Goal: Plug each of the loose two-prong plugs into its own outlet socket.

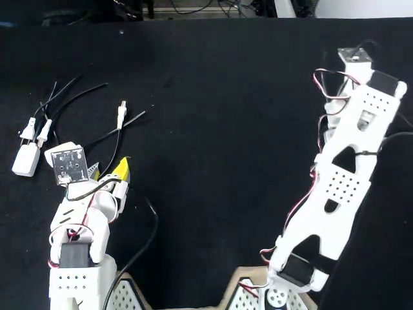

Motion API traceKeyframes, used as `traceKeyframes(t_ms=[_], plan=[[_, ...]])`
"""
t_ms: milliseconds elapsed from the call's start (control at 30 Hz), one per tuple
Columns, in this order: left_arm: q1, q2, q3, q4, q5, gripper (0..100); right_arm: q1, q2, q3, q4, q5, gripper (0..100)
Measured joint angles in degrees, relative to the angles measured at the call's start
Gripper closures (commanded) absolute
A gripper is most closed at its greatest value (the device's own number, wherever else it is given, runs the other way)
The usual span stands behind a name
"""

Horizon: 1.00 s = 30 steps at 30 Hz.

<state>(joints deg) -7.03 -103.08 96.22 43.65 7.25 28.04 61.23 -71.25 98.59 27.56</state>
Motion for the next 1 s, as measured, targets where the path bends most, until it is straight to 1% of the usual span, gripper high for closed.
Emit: traceKeyframes(t_ms=[100,433,467,633,700,800,1000], plan=[[0.0,0.0,0.0,0.0,0.0,78,1.58,1.23,-0.44,0.0,-2.29,98.7],[0.0,0.0,0.0,0.0,0.0,78,2.55,4.66,-0.44,-0.18,-2.2,97.4],[0.0,0.0,0.0,0.0,0.0,78,2.55,4.66,-0.44,-0.18,-2.2,95.2],[0.0,0.0,0.0,0.0,0.0,78,2.55,4.75,-0.97,-0.18,-2.2,77.0],[0.0,0.0,0.0,0.0,0.0,78,2.46,4.75,-0.97,-0.18,-2.2,72.7],[0.0,0.0,0.0,0.0,0.0,78,2.46,4.75,-2.2,-0.18,-2.2,71.9],[0.0,0.0,0.0,0.0,0.0,78,2.46,4.75,-10.2,-0.18,-2.2,71.9]])
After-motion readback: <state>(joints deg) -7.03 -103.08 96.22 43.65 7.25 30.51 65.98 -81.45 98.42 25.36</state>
